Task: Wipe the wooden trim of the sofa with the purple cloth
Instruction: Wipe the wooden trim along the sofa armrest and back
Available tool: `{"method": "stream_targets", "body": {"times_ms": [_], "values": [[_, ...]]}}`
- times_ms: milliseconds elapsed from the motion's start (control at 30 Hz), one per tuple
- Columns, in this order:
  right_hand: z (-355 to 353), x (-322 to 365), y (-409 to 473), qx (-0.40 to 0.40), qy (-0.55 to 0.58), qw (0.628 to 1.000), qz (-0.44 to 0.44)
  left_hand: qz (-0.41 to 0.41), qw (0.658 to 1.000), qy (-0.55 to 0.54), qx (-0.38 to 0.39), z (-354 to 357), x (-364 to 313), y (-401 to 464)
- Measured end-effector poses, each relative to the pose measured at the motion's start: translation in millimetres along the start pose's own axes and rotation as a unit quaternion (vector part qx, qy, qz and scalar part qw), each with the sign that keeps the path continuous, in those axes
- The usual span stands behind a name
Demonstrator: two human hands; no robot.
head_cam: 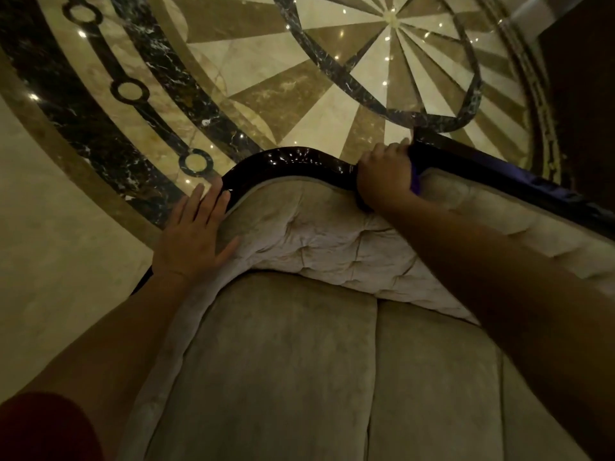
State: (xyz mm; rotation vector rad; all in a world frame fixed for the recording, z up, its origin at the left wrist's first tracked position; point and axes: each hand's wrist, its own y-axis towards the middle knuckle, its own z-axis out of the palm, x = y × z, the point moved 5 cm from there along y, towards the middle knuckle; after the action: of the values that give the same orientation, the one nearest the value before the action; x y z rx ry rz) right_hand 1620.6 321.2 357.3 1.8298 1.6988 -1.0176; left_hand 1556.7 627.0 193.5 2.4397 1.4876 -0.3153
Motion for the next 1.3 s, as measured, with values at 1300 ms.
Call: {"method": "stream_targets", "body": {"times_ms": [1300], "values": [[-58, -29, -5, 0.124, -0.176, 0.972, -0.090, -0.036, 0.997, -0.056, 0.031, -9, 2, -3]]}}
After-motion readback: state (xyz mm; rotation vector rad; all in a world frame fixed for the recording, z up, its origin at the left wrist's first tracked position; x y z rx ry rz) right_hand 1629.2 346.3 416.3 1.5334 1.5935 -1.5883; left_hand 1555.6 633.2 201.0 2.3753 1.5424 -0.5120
